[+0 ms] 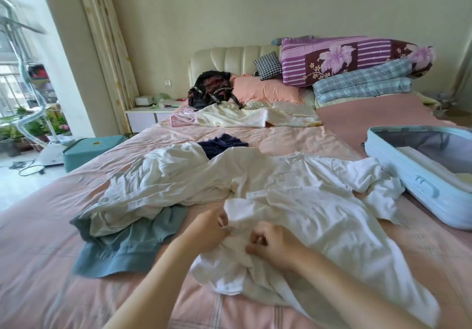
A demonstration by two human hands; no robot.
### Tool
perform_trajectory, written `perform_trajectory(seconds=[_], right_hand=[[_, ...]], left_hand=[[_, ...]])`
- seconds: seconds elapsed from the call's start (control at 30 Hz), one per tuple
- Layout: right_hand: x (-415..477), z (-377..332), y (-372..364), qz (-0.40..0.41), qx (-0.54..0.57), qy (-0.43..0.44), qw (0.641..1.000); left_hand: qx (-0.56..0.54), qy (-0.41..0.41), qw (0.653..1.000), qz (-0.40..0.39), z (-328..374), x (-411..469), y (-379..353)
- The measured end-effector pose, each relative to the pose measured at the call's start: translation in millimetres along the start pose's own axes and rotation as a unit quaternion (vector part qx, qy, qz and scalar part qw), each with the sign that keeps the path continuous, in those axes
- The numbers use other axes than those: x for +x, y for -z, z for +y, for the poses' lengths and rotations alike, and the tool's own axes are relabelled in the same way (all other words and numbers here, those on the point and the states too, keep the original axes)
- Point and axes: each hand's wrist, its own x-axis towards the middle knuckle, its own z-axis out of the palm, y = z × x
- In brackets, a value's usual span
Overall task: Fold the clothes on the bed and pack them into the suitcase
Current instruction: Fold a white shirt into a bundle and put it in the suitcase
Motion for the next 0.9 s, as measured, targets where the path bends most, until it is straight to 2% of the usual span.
perform_trajectory(seconds=[0.07,0.13,0.27,0.33,0.4,0.53,0.6,0.67,0.7,0.77,0.83,0.87,0.9], right_hand=[[-10,-6,4,0.019,0.053,0.018,0.998],[-20,-18,9,0.012,0.069,0.04,0.997],[-33,-34,1,-0.09,-0.038,0.029,0.995],[-40,-34,-5,-0.13,-0.075,0.005,0.989],[-47,-33,-9,-0.122,-0.077,0.011,0.989],[-60,-31,-17,-0.083,-0.215,0.102,0.968],[-61,-30,-22,-0.045,-0.266,0.128,0.954],[-62,-27,-22,-0.007,-0.256,0.116,0.96],[-62,-24,-21,0.016,-0.245,0.111,0.963],[-61,-16,-14,0.092,-0.225,0.125,0.962],[-59,-9,-4,0.166,-0.201,0.13,0.957],[-58,-4,1,0.191,-0.199,0.123,0.953],[-58,0,6,0.207,-0.204,0.113,0.95]], left_hand=[[-0.01,0.011,1.0,-0.002,1,-10,20],[0.049,0.027,0.996,-0.064,-1,-23,36],[0.228,0.067,0.946,-0.221,6,-60,34],[0.2,0.097,0.941,-0.255,10,-72,32],[0.113,0.111,0.951,-0.267,7,-80,34],[0.233,0.06,0.928,-0.286,-10,-94,33],[0.239,0.045,0.929,-0.28,-18,-99,30],[0.226,0.007,0.947,-0.226,-24,-100,30],[0.194,-0.012,0.966,-0.169,-25,-100,30],[0.058,-0.012,0.998,0.011,-25,-98,36],[-0.035,-0.001,0.977,0.211,-28,-95,46],[-0.03,-0.005,0.962,0.273,-32,-92,51],[-0.001,-0.008,0.954,0.299,-34,-90,54]])
